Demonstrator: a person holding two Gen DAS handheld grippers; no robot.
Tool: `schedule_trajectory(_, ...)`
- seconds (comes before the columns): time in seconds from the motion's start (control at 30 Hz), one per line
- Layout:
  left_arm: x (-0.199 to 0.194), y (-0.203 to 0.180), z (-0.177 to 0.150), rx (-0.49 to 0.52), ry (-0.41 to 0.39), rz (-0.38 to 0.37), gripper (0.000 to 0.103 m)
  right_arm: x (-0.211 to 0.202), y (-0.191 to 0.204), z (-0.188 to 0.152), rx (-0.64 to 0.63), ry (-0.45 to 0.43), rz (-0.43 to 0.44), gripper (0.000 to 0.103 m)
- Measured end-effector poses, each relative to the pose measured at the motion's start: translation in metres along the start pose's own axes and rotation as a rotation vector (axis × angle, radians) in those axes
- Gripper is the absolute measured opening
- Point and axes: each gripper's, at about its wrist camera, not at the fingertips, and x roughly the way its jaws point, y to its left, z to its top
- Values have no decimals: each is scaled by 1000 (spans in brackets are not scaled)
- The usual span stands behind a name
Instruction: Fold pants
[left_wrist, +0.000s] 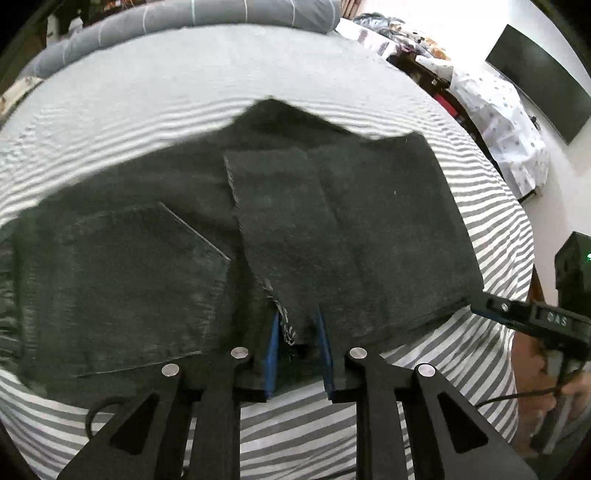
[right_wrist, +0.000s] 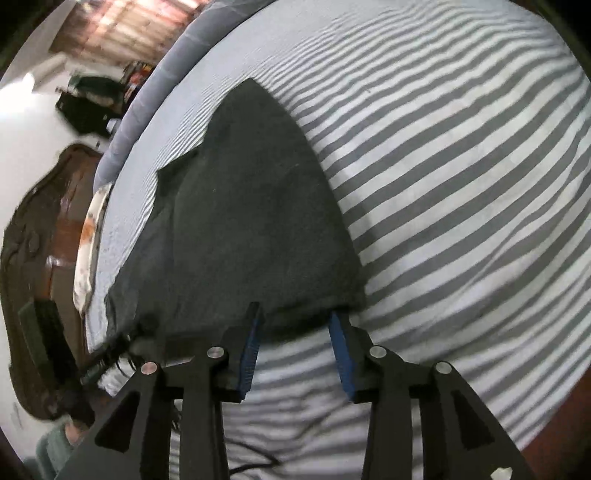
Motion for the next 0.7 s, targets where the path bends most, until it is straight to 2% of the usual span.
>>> schedule_trajectory(0.07,-11,4,0,-3,-37,28,21,-9,9,-4,-57,20,12,36)
schedule_trajectory(0.13,-25,5,0,-5,-111,55,21,-18,17,-5,-117,7,-7,36)
schedule_trajectory(0.2,-35,3,4,1,-181,65,21,-28,28,-2,-192,-52,-54,36)
schedule_trajectory(0.27,-36,-3,9,18,-209,35,22,-32,40,10,-255,-117,-100,36)
schedule_trajectory(0.43,-7,-17,16,52,-158,11,23,-12,60,53,-307,-183,-151,34)
schedule_trajectory(0.7,31,-6,17,48,-60,48,23,35,77,115,-325,-160,-223,34)
